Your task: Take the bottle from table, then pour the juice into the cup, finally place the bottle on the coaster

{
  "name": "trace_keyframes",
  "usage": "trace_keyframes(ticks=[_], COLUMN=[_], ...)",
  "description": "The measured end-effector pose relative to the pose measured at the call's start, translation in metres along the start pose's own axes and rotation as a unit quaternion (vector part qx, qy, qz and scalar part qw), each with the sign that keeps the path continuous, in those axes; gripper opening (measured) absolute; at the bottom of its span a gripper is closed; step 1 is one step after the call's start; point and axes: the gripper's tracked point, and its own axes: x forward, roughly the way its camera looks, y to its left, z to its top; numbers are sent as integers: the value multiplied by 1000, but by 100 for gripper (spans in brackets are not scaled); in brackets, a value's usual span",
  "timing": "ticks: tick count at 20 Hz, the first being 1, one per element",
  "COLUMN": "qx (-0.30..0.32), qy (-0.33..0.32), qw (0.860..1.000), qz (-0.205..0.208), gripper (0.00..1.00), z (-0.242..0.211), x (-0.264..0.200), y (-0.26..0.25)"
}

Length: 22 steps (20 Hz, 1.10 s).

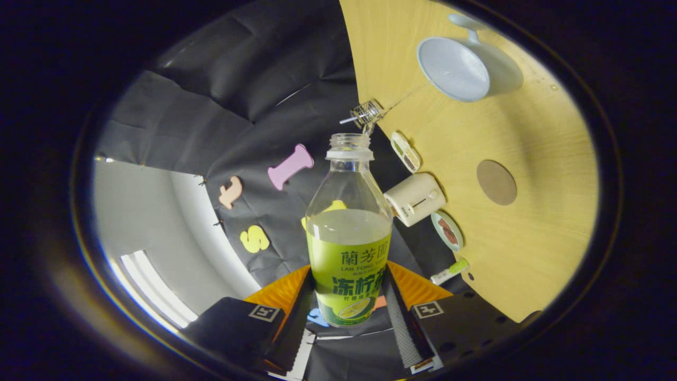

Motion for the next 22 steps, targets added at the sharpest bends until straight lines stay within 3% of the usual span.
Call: trace_keyframes(ticks=[22], qx=[83], qy=[-15], qw=[995], qz=[51], gripper=[76], z=[18], x=[-3], y=[41])
